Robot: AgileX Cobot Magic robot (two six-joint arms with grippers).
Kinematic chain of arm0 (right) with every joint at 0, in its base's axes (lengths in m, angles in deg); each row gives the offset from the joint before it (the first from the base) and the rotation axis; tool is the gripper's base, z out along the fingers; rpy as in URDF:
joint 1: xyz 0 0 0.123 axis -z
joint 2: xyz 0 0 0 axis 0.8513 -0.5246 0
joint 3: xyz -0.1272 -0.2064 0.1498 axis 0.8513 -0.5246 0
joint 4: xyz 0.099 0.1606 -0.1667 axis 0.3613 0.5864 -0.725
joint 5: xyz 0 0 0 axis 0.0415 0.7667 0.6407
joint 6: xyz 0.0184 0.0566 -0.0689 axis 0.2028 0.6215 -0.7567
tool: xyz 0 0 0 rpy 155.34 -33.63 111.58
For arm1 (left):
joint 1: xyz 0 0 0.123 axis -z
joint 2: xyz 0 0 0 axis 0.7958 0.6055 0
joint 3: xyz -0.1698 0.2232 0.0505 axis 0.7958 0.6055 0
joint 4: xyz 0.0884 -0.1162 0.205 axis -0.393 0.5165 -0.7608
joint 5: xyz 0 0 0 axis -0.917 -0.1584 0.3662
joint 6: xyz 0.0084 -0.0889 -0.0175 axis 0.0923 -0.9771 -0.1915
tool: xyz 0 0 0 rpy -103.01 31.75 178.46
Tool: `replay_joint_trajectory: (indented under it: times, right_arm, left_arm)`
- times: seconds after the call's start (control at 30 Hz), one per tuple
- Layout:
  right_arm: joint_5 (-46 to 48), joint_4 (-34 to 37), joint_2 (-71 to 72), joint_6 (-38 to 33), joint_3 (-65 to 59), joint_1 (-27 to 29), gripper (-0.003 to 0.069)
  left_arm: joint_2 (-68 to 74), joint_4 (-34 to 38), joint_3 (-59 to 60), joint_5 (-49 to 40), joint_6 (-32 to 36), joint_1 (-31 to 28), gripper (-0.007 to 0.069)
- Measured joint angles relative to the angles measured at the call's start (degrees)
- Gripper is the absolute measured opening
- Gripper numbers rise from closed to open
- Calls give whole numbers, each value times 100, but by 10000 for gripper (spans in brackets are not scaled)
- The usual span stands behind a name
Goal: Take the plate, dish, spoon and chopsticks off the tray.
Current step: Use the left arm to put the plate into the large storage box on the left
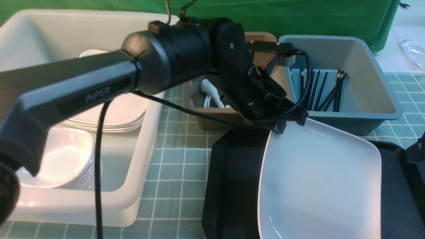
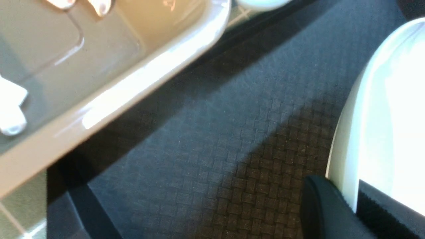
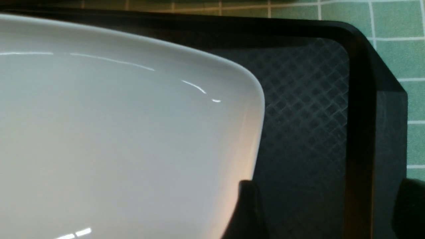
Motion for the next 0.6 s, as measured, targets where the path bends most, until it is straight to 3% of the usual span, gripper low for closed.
replay_joint_trajectory:
  times: [0.6]
  right_arm:
    - [-70,0,0,0,0,0,566]
  left_arm:
    - [-866,-663,29,148,-92,-15,22]
